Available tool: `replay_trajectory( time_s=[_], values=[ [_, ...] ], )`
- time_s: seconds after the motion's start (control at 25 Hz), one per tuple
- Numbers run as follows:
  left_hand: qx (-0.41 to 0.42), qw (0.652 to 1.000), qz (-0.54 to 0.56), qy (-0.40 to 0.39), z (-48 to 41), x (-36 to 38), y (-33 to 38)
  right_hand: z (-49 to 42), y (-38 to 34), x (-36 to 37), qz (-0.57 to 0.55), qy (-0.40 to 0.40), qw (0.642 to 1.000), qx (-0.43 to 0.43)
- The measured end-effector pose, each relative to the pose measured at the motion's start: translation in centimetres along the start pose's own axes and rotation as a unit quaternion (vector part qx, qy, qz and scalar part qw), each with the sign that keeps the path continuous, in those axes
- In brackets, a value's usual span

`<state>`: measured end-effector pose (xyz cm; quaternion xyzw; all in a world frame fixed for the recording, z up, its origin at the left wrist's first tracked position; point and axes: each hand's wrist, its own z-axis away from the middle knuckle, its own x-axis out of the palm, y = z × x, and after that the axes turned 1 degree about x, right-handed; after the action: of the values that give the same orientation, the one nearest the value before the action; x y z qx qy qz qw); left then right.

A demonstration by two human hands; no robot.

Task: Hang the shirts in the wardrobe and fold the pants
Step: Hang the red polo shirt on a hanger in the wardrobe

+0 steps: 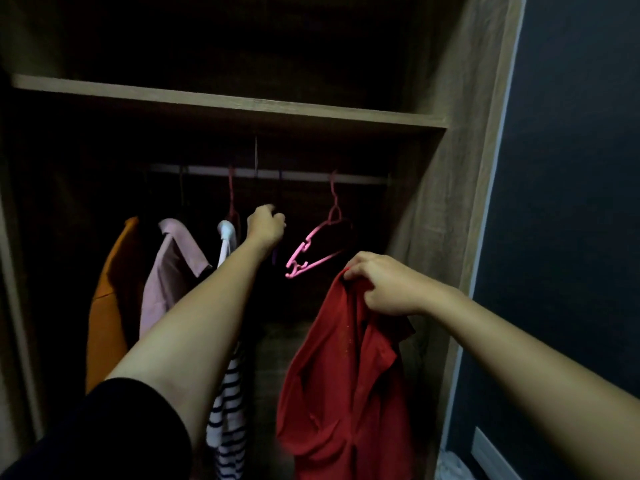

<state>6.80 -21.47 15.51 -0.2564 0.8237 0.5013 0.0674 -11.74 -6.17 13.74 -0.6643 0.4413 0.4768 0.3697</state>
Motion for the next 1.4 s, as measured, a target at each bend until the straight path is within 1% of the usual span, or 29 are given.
replay_trajectory(
  time_s=[0.12,0.24,0.32,0.48,0.52,0.6,0.72,0.84,0.92,1.0,1.08,1.2,1.32,1.4],
  values=[
    [0.027,0.999,-0.046,0.007,1.1,-1.0,0.2,-0.4,0.2,0.8,-0.009,0.008,1.0,0.0],
    [0.033,0.992,-0.108,0.061,4.5,-2.2,0.2,-1.1,-0.3,1.8,-0.027,0.028,0.999,0.007],
    [0.053,0.987,-0.134,0.077,7.6,-2.8,0.1,-1.8,-0.4,2.8,-0.035,0.033,0.999,0.022],
    [0.111,0.952,-0.267,0.098,13.5,-7.0,-3.2,-1.8,-3.0,5.2,-0.036,0.001,0.999,0.038],
    [0.119,0.946,-0.284,0.097,14.9,-8.6,-4.4,-1.6,-3.6,5.7,-0.029,-0.007,0.999,0.046],
    [0.138,0.945,-0.281,0.093,17.7,-12.1,-6.3,-1.2,-4.6,6.5,-0.004,-0.023,0.998,0.057],
    [0.186,0.946,-0.246,0.098,21.9,-18.0,-8.4,-0.8,-5.7,7.2,0.018,-0.037,0.998,0.056],
    [0.202,0.95,-0.223,0.084,25.0,-23.6,-9.4,-0.8,-7.0,7.6,0.032,-0.049,0.997,0.05],
    [0.216,0.95,-0.213,0.075,26.4,-26.2,-9.7,-0.8,-7.8,7.7,0.035,-0.052,0.997,0.051],
    [0.25,0.944,-0.209,0.054,27.7,-28.0,-10.0,-0.8,-8.6,7.4,0.046,-0.048,0.997,0.045],
    [0.278,0.939,-0.204,0.019,28.8,-29.0,-10.3,-0.8,-9.5,6.9,0.066,-0.041,0.996,0.035],
    [0.285,0.939,-0.191,-0.025,29.6,-29.0,-11.1,-0.6,-11.6,6.4,0.088,-0.039,0.995,0.012],
    [0.292,0.933,-0.209,-0.035,28.9,-26.2,-12.3,-0.3,-15.0,6.4,0.117,-0.035,0.99,-0.066],
    [0.29,0.934,-0.204,-0.048,28.6,-23.8,-12.9,0.1,-17.0,5.7,0.105,-0.016,0.989,-0.104]
  ],
)
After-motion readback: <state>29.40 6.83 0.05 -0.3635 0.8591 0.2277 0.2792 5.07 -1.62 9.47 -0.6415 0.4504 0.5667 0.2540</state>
